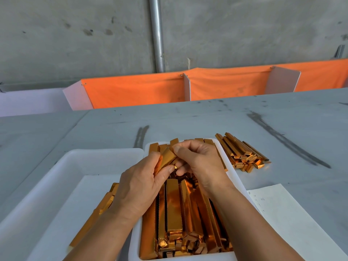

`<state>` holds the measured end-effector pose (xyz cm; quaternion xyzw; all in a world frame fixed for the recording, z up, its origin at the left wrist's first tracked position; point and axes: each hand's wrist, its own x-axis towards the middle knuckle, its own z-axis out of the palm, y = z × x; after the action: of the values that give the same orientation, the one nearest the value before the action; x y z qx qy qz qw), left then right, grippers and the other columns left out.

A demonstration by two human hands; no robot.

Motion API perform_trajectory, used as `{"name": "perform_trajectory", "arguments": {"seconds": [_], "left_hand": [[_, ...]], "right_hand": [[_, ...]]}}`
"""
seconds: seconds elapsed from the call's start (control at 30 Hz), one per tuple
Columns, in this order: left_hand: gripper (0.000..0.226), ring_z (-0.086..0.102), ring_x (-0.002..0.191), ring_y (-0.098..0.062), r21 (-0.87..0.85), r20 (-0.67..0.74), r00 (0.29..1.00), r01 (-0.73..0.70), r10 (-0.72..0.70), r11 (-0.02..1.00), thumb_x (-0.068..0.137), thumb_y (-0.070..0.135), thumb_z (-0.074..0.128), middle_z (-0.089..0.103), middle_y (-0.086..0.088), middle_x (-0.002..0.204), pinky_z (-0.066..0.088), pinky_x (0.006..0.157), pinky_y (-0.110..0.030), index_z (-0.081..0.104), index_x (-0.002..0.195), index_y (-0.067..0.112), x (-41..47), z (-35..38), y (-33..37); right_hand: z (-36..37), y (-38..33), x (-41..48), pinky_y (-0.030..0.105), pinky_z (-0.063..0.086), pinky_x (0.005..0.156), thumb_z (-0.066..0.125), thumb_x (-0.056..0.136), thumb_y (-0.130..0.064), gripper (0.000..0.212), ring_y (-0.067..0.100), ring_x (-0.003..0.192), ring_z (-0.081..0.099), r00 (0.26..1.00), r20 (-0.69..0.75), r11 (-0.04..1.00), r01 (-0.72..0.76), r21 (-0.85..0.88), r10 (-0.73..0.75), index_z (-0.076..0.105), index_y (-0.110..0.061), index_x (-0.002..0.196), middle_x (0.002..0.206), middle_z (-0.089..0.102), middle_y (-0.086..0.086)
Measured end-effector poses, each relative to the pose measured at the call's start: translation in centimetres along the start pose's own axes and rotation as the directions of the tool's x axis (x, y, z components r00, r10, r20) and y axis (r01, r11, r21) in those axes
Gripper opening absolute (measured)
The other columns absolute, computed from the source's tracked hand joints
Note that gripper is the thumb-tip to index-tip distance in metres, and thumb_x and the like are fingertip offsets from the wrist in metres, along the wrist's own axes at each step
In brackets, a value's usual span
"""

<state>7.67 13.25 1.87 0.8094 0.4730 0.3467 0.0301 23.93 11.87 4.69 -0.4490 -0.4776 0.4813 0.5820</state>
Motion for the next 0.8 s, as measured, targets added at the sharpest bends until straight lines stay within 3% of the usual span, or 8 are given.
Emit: {"name": "perform_trajectory", "arguments": {"seconds": [0.3, 0.57, 0.8], "left_hand": [[0.043, 0.052, 0.059, -0.007, 0.029, -0.011, 1.000, -0.013, 0.014, 0.999, 0.085, 0.066, 0.038, 0.048, 0.013, 0.069, 0.037, 0.051, -0.015, 0.050, 0.099, 0.027, -0.01, 0.01, 0.07], [0.046, 0.049, 0.057, -0.006, 0.046, -0.002, 1.000, -0.016, 0.017, 0.999, 0.084, 0.066, 0.036, 0.044, 0.016, 0.068, 0.030, 0.051, -0.012, 0.051, 0.099, 0.025, 0.04, -0.17, 0.23], [0.049, 0.047, 0.055, -0.002, 0.048, -0.026, 1.000, 0.005, -0.004, 0.999, 0.084, 0.064, 0.033, 0.043, 0.018, 0.065, 0.029, 0.050, -0.013, 0.053, 0.100, 0.022, 0.09, -0.11, 0.32]], "right_hand": [[0.00, 0.30, 0.21, 0.020, 0.050, 0.049, 0.069, 0.092, -0.015, 0.013, 0.014, 0.044, 0.061, 0.999, -0.037, 0.999, 0.013, -0.033, -0.015, 0.072, -0.017, 0.079, 0.061, 0.068, 0.007], [-0.01, 0.39, 0.10, 0.018, 0.050, 0.048, 0.069, 0.091, -0.015, 0.011, 0.013, 0.045, 0.063, 0.997, -0.043, 0.991, 0.064, -0.120, -0.070, 0.071, -0.015, 0.081, 0.063, 0.069, 0.010], [0.38, 0.58, -0.32, 0.016, 0.051, 0.050, 0.064, 0.094, -0.012, 0.025, 0.012, 0.050, 0.066, 0.983, -0.037, 0.964, 0.168, -0.206, -0.179, 0.076, -0.032, 0.085, 0.077, 0.073, -0.004]]}}
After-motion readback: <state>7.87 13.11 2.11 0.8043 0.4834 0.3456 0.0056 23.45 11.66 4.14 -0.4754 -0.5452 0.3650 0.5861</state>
